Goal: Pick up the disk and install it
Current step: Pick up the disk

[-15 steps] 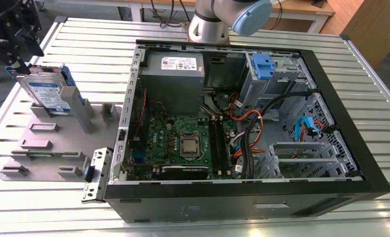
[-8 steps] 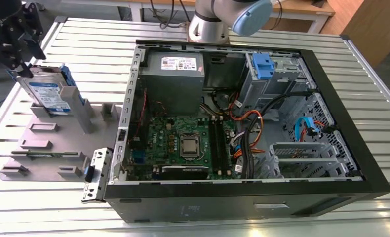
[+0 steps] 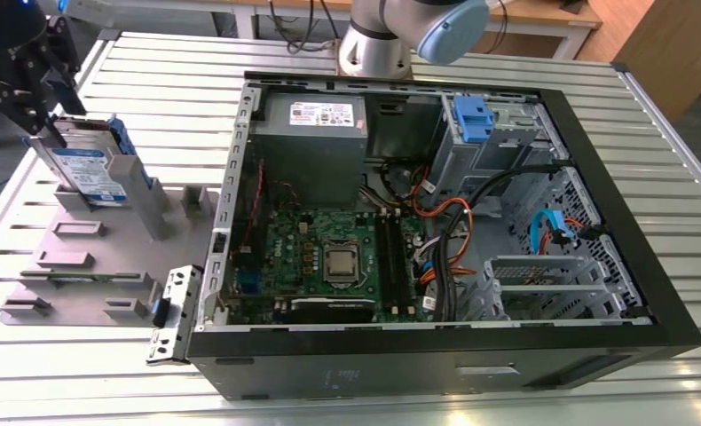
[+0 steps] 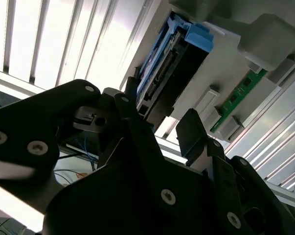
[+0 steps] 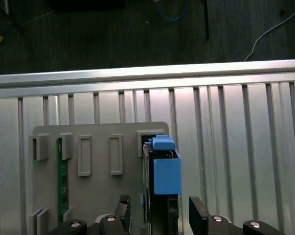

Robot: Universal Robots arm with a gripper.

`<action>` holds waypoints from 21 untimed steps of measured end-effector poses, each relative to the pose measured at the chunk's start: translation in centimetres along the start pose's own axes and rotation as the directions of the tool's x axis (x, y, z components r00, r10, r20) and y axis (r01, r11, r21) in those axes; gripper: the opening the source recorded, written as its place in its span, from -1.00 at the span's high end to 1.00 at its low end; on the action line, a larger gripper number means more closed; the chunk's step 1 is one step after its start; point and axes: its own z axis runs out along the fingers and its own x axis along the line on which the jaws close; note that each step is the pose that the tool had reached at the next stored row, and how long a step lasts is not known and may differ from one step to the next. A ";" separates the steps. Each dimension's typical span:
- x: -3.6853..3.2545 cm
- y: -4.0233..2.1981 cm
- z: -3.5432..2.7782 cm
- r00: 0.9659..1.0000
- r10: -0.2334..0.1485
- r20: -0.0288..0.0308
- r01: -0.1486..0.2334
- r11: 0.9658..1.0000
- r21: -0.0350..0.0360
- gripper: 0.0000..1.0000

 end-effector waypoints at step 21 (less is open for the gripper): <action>0.01 -0.34 0.96 1.000 -0.009 0.000 0.009 1.000 0.000 -0.15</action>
